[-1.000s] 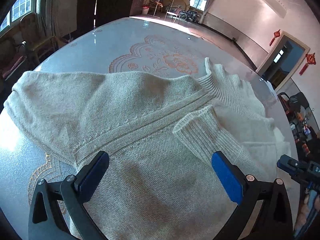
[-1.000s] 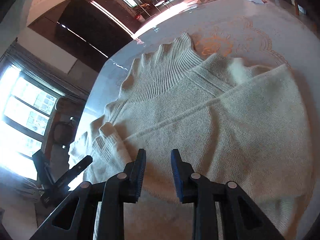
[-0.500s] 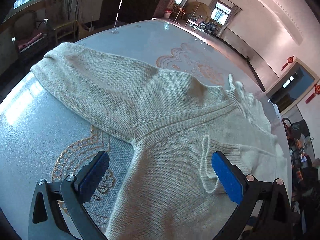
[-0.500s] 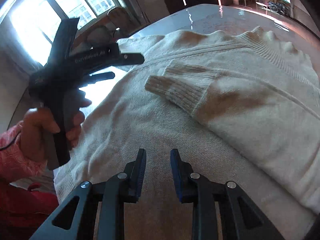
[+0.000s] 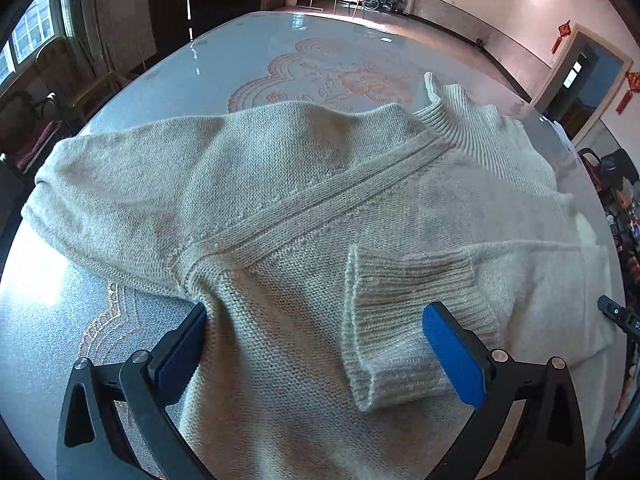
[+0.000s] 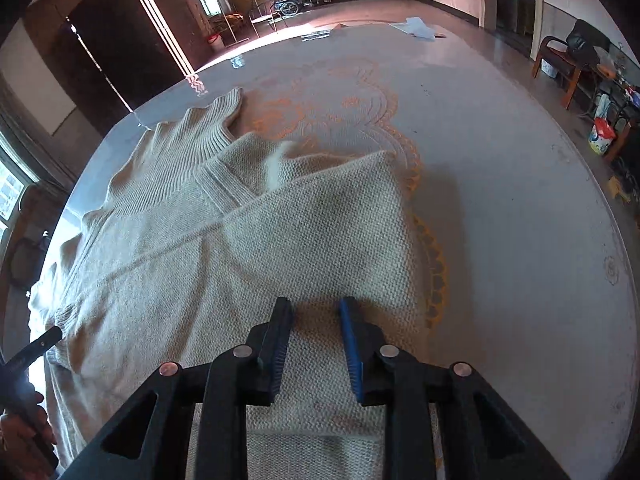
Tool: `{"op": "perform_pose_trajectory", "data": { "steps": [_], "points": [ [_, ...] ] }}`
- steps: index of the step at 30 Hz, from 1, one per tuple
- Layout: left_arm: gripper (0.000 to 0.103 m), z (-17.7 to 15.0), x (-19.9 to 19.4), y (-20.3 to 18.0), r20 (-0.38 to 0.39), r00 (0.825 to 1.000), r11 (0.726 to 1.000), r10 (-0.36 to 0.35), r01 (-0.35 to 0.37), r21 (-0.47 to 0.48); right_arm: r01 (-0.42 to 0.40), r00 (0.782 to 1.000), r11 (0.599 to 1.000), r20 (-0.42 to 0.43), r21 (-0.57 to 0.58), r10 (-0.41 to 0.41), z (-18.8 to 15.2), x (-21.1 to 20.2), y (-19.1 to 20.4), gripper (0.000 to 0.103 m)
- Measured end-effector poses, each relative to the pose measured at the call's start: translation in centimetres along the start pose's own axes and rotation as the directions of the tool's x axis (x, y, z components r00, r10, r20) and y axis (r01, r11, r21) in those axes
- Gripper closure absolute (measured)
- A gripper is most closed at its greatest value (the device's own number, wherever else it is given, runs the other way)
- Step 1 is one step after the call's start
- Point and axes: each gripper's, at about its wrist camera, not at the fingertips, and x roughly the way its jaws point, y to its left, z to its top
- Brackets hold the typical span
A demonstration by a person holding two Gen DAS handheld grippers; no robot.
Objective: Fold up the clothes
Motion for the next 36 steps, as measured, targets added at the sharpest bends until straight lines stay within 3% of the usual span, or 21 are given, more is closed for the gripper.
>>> {"op": "perform_pose_trajectory", "data": {
  "steps": [3,6,7,10,14,17,19,23,26,29,31,35,36],
  "points": [
    [0.000,-0.1,-1.3,0.0,0.052,0.997,0.998,0.052,-0.053,0.016,0.059,0.998,0.992,0.021,-0.112,-0.057,-0.5,-0.1,1.4,0.075],
    [0.000,0.2,-3.4,0.1,0.167,0.984,0.997,0.058,-0.066,0.044,0.070,0.997,0.987,0.030,-0.141,-0.066,-0.6,-0.2,1.6,0.074],
    [0.000,0.9,-3.1,0.0,0.167,0.986,0.998,0.008,-0.018,0.061,0.062,0.998,0.989,0.031,-0.133,-0.058,-0.6,-0.2,1.6,0.074],
    [0.001,0.9,-1.5,-1.3,0.056,0.998,0.986,-0.012,0.003,0.166,0.051,0.998,0.991,0.033,-0.124,-0.047,-0.5,-0.2,1.5,0.073],
    [0.003,0.7,0.2,-1.7,-0.009,0.997,0.985,-0.073,0.073,0.154,0.056,0.998,0.988,0.025,-0.142,-0.053,-0.4,-0.2,1.9,0.073],
    [0.066,0.7,0.7,-1.8,-0.031,0.996,0.983,-0.080,0.084,0.162,0.050,0.999,0.988,0.022,-0.146,-0.047,-0.4,-0.4,1.9,0.073],
    [0.093,0.7,0.2,-2.3,-0.032,0.992,0.971,-0.122,0.126,0.205,0.046,0.999,0.988,0.024,-0.147,-0.043,-0.4,-0.6,1.8,0.073],
    [0.095,1.8,-1.9,-2.4,0.031,0.989,0.967,-0.147,0.137,0.213,0.039,0.999,0.990,0.010,-0.139,-0.038,-0.2,-1.1,1.4,0.073],
    [0.095,3.4,-3.7,-1.9,0.102,0.979,0.967,-0.177,0.154,0.205,0.003,1.000,0.998,0.005,-0.068,-0.003,0.3,-1.6,0.6,0.074],
    [0.095,4.4,-3.9,-1.8,0.137,0.979,0.967,-0.150,0.117,0.227,-0.054,0.992,0.998,0.120,0.045,0.048,0.6,-4.0,-1.1,0.073],
    [0.095,5.0,-2.0,0.0,0.120,0.986,0.972,-0.113,0.085,0.218,-0.081,0.986,0.993,0.154,0.090,0.066,0.7,-4.8,-1.9,0.073],
    [0.095,4.2,1.7,-1.0,-0.018,0.997,0.974,-0.077,0.079,0.211,-0.031,0.999,1.000,0.039,0.003,0.031,0.7,-1.8,-0.2,0.073],
    [0.091,4.0,1.7,-0.9,-0.004,0.997,0.974,-0.075,0.074,0.214,-0.018,1.000,1.000,0.019,-0.021,0.018,0.7,-1.0,0.3,0.073]
  ]
}}
